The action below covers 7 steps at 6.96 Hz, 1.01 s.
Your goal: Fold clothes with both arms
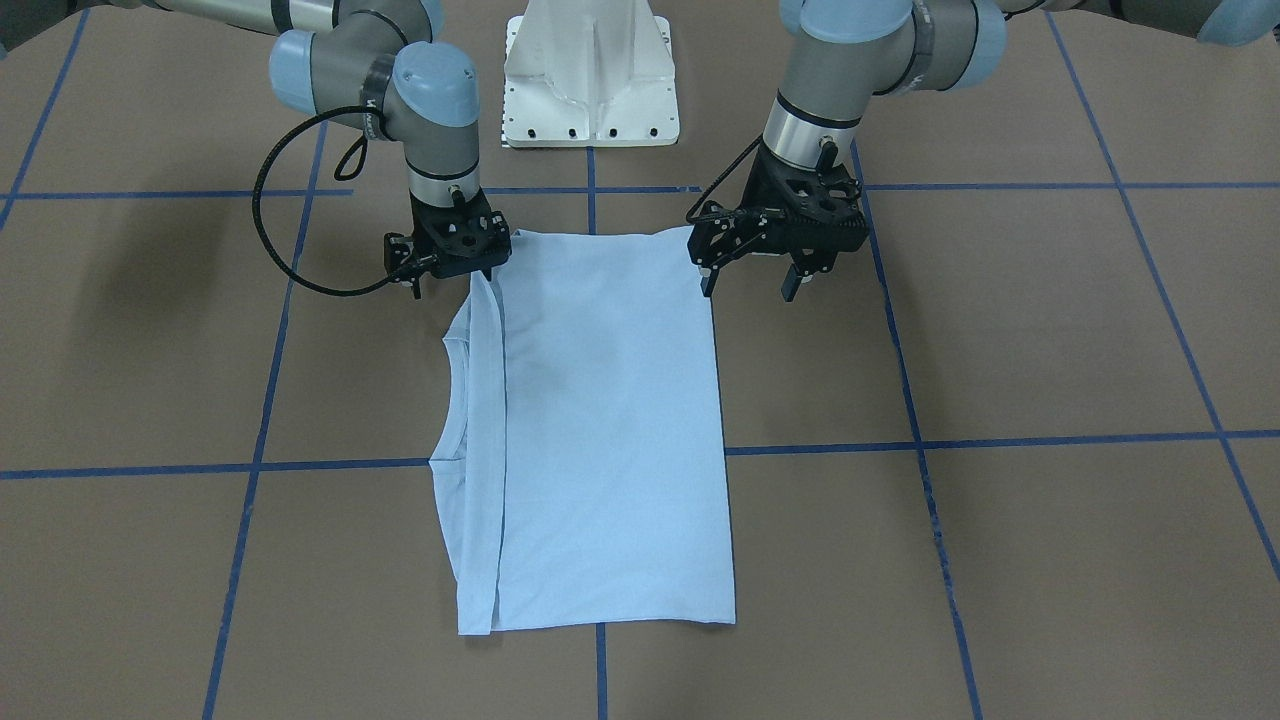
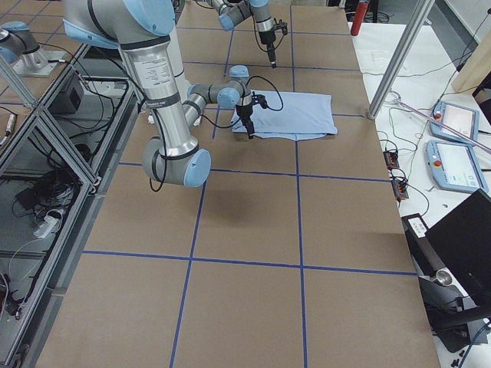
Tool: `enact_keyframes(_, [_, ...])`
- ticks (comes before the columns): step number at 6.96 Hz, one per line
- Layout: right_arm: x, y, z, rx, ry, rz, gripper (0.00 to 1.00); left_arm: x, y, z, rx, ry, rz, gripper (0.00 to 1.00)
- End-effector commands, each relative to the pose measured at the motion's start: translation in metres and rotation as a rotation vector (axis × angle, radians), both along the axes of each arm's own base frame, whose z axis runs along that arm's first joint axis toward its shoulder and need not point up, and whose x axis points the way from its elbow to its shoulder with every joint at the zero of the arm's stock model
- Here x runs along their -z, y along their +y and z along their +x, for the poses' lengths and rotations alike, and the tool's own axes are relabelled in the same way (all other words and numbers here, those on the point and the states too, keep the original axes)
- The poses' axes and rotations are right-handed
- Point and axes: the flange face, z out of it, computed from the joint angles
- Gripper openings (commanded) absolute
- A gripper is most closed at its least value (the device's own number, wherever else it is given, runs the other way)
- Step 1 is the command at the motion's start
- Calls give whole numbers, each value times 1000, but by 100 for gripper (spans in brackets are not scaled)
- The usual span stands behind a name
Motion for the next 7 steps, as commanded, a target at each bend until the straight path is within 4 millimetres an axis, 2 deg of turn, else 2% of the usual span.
enact_keyframes(1, [-23,-19,23,14,39,20,100,2,7,7,-7,8,-9,100])
enact_keyframes(2, [-42,-27,37,15,67,19,100,5,10,10,-11,13,-10,100])
enact_keyframes(4, [-24,-55,70,5,13,-5,100,5,10,10,-12,14,-11,100])
enact_keyframes(6, [19,-61,58,10,-56,0,100,3,10,10,-14,10,-10,100])
enact_keyframes(7, [36,-64,40,17,-70,5,100,0,9,9,-14,7,-10,100])
